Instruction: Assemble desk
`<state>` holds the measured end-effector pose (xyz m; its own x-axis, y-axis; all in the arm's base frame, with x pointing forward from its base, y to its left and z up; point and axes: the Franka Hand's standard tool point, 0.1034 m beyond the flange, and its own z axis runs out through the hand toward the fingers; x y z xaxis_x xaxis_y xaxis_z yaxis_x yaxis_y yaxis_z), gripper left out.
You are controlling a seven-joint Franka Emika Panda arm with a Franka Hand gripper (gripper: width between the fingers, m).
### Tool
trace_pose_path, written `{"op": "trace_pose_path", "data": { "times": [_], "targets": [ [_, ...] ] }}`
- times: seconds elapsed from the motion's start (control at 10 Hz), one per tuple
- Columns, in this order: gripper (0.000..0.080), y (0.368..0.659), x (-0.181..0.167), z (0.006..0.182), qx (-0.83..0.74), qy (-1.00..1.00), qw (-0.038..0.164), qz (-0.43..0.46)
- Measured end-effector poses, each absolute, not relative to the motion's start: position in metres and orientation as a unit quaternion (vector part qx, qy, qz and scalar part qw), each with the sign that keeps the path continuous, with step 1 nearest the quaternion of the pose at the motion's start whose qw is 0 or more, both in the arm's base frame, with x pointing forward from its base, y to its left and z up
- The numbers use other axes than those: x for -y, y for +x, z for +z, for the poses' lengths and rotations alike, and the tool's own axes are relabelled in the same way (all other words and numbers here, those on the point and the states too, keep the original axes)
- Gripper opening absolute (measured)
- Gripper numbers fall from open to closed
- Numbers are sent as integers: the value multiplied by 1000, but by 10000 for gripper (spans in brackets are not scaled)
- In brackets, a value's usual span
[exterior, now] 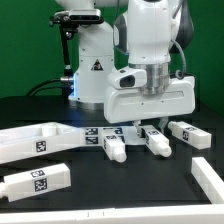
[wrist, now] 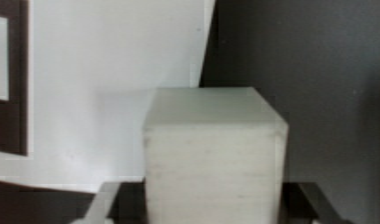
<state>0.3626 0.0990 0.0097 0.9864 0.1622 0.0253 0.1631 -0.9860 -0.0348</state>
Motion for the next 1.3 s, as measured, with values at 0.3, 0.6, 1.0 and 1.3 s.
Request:
{"op": "trace_pose_path", "data": {
  "times": [0.3, 0.6, 1.0, 1.3],
  "targets": [
    [284, 361, -98, 11, 83, -996, 19, -5],
    [625, 374, -64, 64, 109, -994, 27, 8],
    [649, 390, -48, 82, 121, -992, 32, 12],
    [649, 392, -28, 89, 109, -993, 33, 12]
  ]
}}
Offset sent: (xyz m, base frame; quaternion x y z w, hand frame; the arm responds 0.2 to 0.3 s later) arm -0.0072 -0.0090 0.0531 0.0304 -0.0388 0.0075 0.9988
